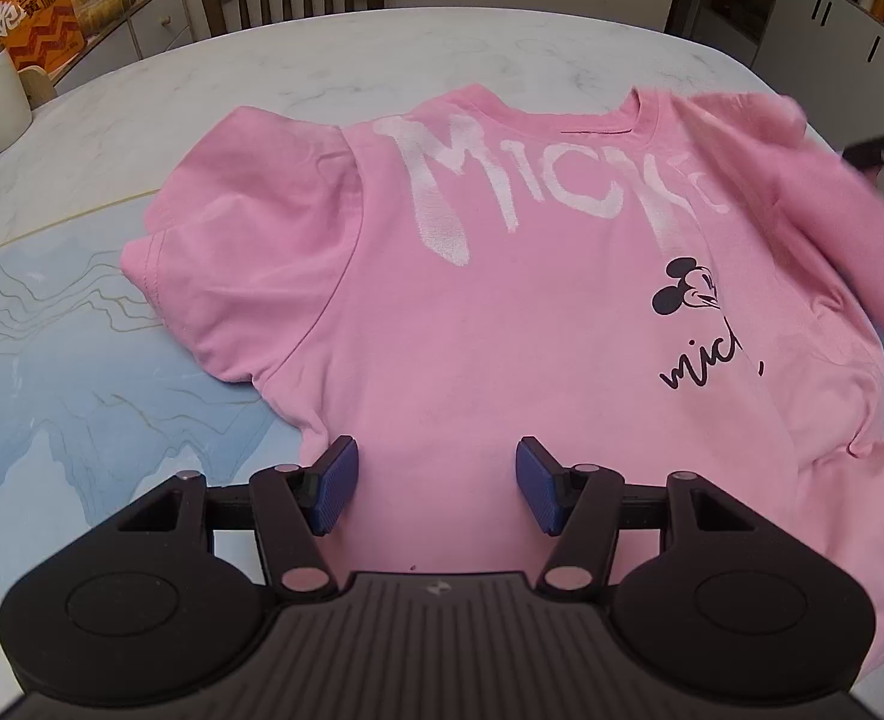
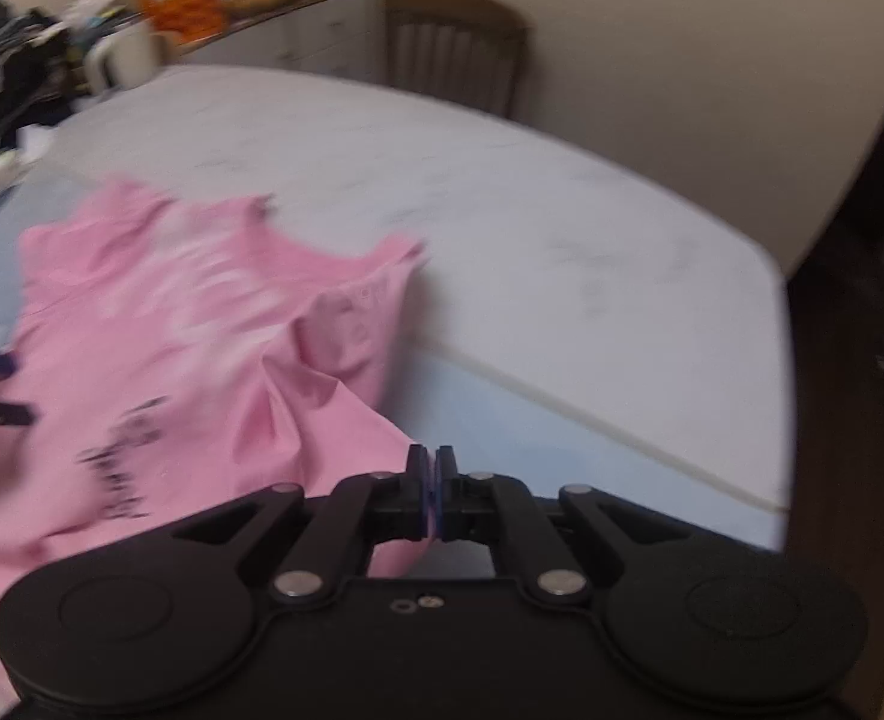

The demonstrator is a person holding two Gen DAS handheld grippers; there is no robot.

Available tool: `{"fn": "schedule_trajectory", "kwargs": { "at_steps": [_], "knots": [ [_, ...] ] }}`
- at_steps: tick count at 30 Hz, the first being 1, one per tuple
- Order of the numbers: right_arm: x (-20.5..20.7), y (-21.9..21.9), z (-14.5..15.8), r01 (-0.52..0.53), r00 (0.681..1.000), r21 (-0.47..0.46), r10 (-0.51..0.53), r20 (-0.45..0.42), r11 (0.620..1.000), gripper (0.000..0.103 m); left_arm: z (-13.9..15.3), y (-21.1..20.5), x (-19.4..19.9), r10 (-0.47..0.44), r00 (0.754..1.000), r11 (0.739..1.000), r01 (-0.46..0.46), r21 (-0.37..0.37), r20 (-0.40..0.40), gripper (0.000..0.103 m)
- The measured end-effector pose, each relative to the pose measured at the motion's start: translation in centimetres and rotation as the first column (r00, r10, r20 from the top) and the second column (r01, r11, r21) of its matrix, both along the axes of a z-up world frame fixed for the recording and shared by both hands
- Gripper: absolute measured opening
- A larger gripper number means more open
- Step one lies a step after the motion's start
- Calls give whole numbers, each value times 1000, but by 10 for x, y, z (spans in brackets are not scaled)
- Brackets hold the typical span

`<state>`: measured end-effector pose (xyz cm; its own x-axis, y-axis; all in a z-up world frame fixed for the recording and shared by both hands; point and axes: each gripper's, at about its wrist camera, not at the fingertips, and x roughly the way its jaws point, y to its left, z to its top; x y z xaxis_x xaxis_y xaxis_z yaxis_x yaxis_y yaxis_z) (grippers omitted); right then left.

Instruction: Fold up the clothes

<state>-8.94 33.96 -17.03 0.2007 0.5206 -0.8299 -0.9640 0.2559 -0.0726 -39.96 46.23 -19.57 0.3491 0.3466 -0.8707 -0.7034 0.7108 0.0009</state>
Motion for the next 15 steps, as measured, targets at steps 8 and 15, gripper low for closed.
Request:
{"fn": "schedule_trajectory", "kwargs": {
  "at_steps": [8, 15],
  "knots": [
    [76, 0, -46, 219, 970, -96, -206, 128, 971, 69, -1, -3, 1, 1, 1000, 1000, -1, 10, -4, 57],
    [71, -5, -48, 237, 965, -68, -226, 132, 969, 103, -2, -5, 0, 5, 1000, 1000, -5, 14, -5, 57]
  ]
}}
